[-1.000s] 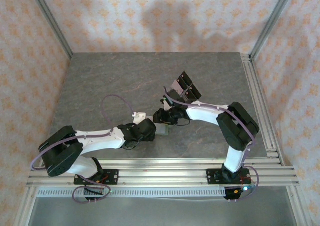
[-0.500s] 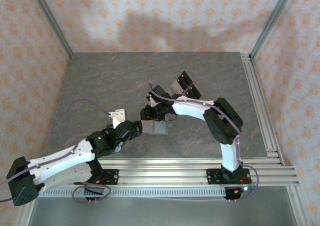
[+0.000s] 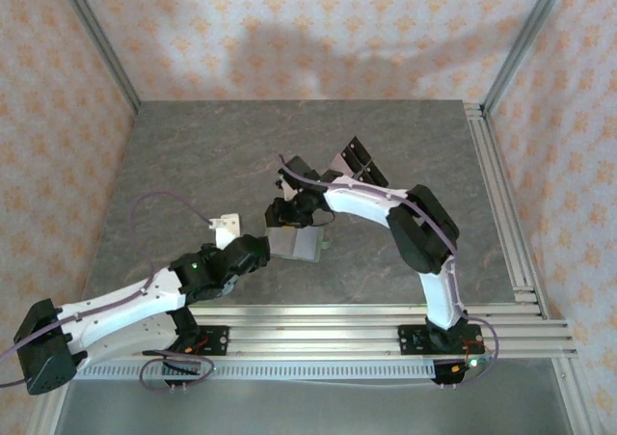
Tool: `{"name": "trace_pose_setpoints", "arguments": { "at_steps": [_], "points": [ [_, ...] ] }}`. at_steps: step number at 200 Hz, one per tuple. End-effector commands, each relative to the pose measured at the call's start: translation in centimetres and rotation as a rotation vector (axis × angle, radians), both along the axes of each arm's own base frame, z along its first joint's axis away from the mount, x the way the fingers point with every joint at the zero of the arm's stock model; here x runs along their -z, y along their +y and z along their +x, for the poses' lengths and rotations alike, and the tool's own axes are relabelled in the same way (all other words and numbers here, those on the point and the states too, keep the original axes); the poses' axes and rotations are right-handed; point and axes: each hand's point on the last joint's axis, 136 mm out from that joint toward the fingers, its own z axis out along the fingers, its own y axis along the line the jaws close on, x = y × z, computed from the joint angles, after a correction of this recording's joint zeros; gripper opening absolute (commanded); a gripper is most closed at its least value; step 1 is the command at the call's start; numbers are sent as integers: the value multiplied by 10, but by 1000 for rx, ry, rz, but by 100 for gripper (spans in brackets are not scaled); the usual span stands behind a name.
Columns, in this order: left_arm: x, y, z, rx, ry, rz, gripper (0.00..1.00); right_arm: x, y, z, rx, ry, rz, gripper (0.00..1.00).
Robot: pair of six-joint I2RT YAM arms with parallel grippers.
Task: Put the credit cards into the card holder
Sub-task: Flip over the card slot on the card holder, then pick up the credit card from the storage box.
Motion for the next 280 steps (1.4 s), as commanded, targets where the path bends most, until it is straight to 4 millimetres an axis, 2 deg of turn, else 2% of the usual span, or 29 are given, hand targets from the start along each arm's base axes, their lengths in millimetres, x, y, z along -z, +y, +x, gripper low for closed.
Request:
{"name": "trace_pose_setpoints", "arguments": {
  "at_steps": [1,16,50,69,87,124,169,228,280],
  "points": [
    [-1,-3,11,-4,-2,18,100,-75,-31,36,61,-179,9,45],
    [3,-7,18,0,30,23,100,-82,-62,55,98,-224,-74,45],
    [18,-9,42,-8,123,15,100,-78,-133,96,133,-330,-386,45],
    [24,-12,55,5,160,26,100,-71,-160,115,114,-370,-565,45],
    [28,-20,67,34,181,14,100,-67,-175,130,97,-401,-680,45],
    [40,-35,78,77,203,-24,100,-55,-182,153,64,-413,-794,44],
    [47,-36,80,76,216,-17,100,-32,-187,169,47,-382,-830,41],
    [50,-36,80,75,220,-12,100,-12,-186,172,36,-341,-813,38],
    [54,-37,81,75,226,-16,100,-8,-177,169,27,-317,-761,30]
  ]
}}
